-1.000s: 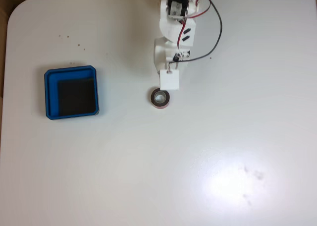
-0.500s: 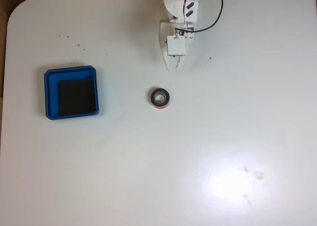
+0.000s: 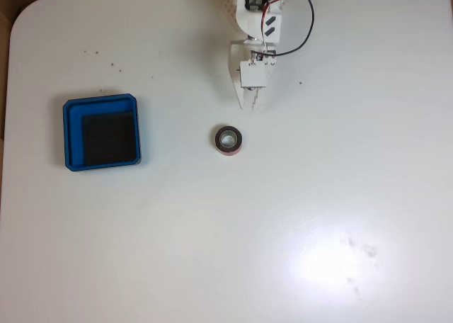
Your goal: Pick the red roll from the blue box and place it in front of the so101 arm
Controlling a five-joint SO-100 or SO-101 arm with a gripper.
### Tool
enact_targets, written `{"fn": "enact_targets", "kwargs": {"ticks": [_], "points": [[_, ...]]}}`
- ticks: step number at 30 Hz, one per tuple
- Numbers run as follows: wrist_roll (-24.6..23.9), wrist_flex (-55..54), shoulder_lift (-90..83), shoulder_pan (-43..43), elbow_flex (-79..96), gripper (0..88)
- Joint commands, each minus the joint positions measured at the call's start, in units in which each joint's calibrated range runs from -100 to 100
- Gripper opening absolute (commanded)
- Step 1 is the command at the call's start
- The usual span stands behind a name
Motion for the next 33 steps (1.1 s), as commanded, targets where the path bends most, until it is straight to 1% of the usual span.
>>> {"fn": "enact_targets", "kwargs": {"ticks": [1, 9, 13, 20, 26, 33], "points": [[-0.22, -3.76, -3.32, -0.41, 1.17, 6.8], [0.48, -3.67, -3.32, -9.70, 1.08, 6.8], [0.48, -3.51, -3.32, -12.53, 1.08, 6.8], [0.48, -3.51, -3.32, -11.94, 0.99, 5.7], [0.48, -3.51, -3.32, -11.94, 0.99, 0.4], [0.48, -3.51, -3.32, -12.04, 0.99, 0.4]]}}
